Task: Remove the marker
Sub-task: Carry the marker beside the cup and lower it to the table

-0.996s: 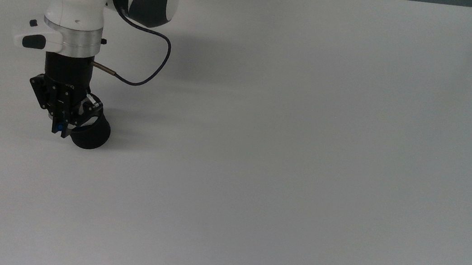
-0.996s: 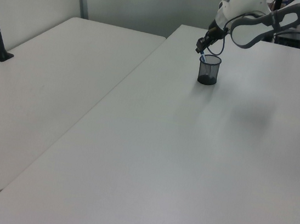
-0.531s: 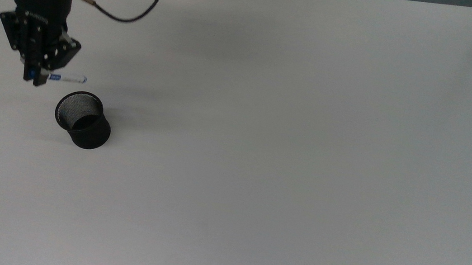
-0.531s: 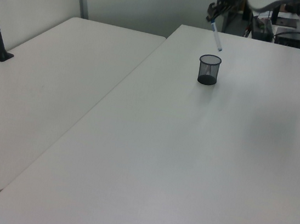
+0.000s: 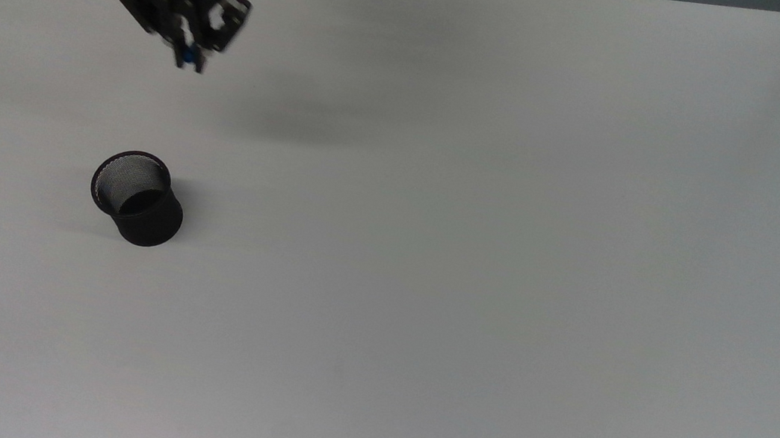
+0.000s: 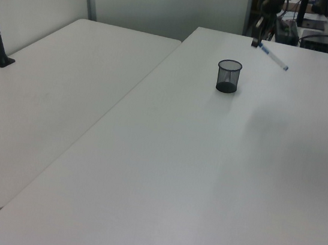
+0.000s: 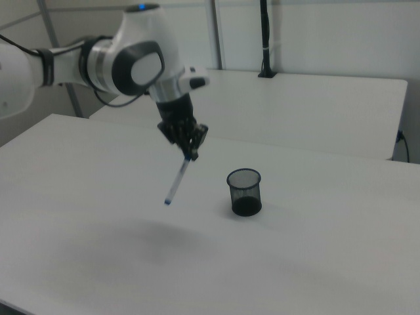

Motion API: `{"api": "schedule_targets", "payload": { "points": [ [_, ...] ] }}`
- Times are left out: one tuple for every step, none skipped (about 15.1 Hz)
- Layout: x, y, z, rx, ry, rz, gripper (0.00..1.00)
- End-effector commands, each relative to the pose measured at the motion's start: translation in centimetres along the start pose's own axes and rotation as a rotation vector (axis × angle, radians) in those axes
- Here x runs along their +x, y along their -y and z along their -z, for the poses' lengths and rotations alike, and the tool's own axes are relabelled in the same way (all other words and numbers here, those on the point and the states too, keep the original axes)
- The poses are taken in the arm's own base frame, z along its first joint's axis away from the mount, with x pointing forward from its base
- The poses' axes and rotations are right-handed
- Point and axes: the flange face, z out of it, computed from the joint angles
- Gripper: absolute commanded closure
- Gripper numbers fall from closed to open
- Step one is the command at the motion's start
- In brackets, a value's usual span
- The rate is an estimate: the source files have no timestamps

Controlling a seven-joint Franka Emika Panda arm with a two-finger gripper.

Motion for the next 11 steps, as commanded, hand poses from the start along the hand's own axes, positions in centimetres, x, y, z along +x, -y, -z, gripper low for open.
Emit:
{"api": "schedule_targets", "payload": {
  "points": [
    [0.2, 2.0, -8.8, 0.043, 0.144, 0.080, 1.00],
    [0.3, 2.7, -10.2, 0.051, 0.164, 0.089, 1.00],
    [0.3, 2.8, -11.2, 0.053, 0.171, 0.087, 1.00],
    [-0.6, 3.2, -13.5, 0.057, 0.197, 0.086, 1.00],
    [-1.4, 3.3, -15.1, 0.060, 0.200, 0.082, 1.00],
    [-2.5, 3.7, -17.1, 0.061, 0.194, 0.084, 1.00],
    [-3.3, 3.9, -18.8, 0.059, 0.162, 0.084, 1.00],
    [-3.7, 4.1, -19.5, 0.056, 0.129, 0.066, 1.00],
    [-3.7, 4.1, -19.8, 0.054, 0.114, 0.048, 1.00],
    [-3.7, 4.0, -19.7, 0.054, 0.112, 0.045, 1.00],
    [-3.7, 4.0, -19.7, 0.054, 0.111, 0.043, 1.00]
  ]
}}
